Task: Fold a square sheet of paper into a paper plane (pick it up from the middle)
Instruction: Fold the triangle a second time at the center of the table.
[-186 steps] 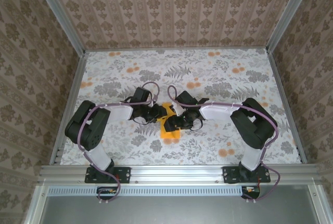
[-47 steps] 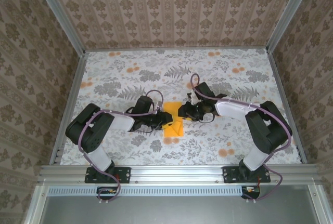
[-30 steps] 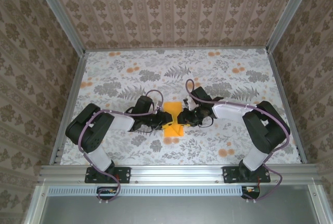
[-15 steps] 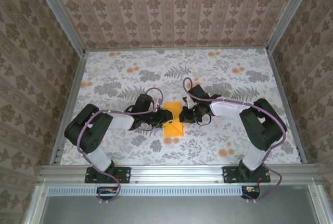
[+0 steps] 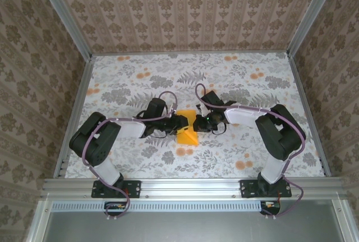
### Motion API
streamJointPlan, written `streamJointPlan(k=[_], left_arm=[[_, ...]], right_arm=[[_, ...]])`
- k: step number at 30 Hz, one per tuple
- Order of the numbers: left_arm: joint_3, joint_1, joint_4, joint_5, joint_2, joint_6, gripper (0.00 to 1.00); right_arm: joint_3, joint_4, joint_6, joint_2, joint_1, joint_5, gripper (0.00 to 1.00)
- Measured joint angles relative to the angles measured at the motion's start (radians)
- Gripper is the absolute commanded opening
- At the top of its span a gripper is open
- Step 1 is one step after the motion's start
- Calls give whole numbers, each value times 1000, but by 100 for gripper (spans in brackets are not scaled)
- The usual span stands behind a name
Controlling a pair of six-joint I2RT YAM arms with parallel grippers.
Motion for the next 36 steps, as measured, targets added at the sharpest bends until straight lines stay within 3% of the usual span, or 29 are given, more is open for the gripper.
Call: streamJointPlan(k=[36], left_arm=[[35,-7,-15,11,81,19,31]], right_arm=[[3,-10,1,32,0,12,13]])
